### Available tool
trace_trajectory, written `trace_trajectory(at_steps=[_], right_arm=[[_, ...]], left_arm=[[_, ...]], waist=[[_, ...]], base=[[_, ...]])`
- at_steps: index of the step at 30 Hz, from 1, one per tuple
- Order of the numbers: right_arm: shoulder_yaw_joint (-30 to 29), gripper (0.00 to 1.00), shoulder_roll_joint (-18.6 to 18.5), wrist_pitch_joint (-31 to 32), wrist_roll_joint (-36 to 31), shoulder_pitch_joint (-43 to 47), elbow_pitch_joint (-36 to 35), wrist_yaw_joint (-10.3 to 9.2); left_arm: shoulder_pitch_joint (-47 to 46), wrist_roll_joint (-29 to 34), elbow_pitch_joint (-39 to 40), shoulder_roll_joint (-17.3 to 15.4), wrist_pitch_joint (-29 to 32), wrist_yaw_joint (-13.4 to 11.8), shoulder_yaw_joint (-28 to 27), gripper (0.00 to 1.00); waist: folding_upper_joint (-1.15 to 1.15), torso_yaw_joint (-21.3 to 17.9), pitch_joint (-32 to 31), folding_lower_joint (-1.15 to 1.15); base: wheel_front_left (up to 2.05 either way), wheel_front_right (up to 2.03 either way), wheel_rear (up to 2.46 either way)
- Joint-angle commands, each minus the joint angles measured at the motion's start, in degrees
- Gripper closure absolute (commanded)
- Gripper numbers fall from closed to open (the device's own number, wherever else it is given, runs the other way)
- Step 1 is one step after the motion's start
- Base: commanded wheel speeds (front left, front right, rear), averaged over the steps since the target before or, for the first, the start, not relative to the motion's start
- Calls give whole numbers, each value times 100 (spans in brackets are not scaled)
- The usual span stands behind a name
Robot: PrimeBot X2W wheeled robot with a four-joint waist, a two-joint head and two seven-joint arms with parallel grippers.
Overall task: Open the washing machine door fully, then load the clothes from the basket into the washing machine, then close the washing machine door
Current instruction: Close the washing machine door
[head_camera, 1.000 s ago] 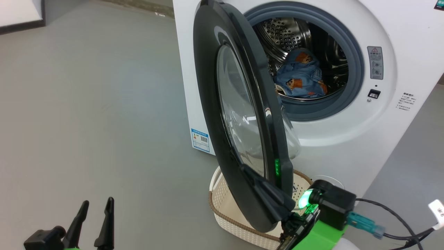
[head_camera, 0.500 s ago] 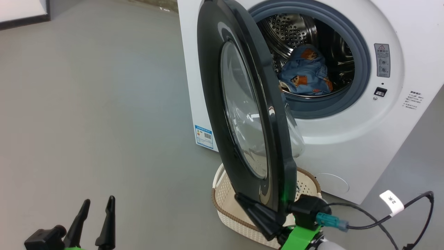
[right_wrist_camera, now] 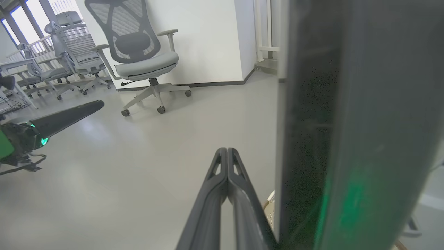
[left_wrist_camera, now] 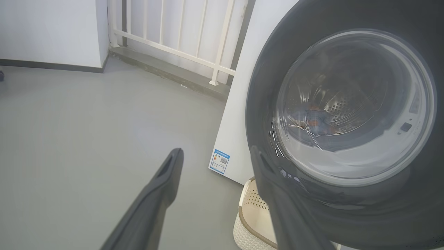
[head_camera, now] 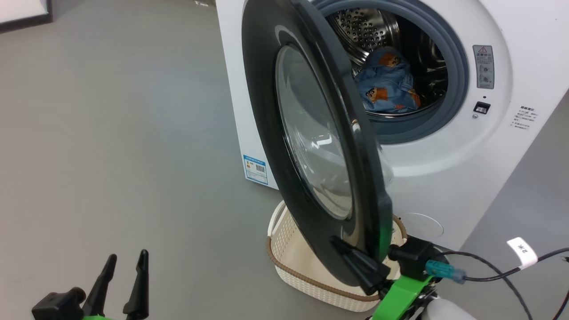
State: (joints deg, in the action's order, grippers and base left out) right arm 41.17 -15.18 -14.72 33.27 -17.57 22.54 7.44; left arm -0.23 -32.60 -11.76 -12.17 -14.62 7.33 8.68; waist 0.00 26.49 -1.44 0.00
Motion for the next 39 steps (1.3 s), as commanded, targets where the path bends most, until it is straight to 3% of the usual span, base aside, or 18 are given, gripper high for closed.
trace_trajectory(at_steps=[1, 10, 30, 39], right_arm=[[-151, 100, -138, -28, -25, -129, -30, 5], [-741, 100, -350, -28, -213, -298, 287, 5], [-2058, 100, -891, -28, -74, -1795, 853, 5], [-2156, 100, -1138, -28, -169, -2665, 947, 5]], left_arm=[[-290, -26, 122, -124, -38, 15, -168, 0], [-357, -42, 154, -141, -38, 15, -143, 0], [-843, -52, 339, 61, -38, 15, -147, 0], [-1065, -26, 434, 163, -38, 15, -155, 0]], waist=[[0, -42, 48, 0], [0, -162, 342, 0], [0, -240, 1694, 0], [0, -321, 2179, 0]], base=[[0, 0, 0], [0, 0, 0], [0, 0, 0], [0, 0, 0]])
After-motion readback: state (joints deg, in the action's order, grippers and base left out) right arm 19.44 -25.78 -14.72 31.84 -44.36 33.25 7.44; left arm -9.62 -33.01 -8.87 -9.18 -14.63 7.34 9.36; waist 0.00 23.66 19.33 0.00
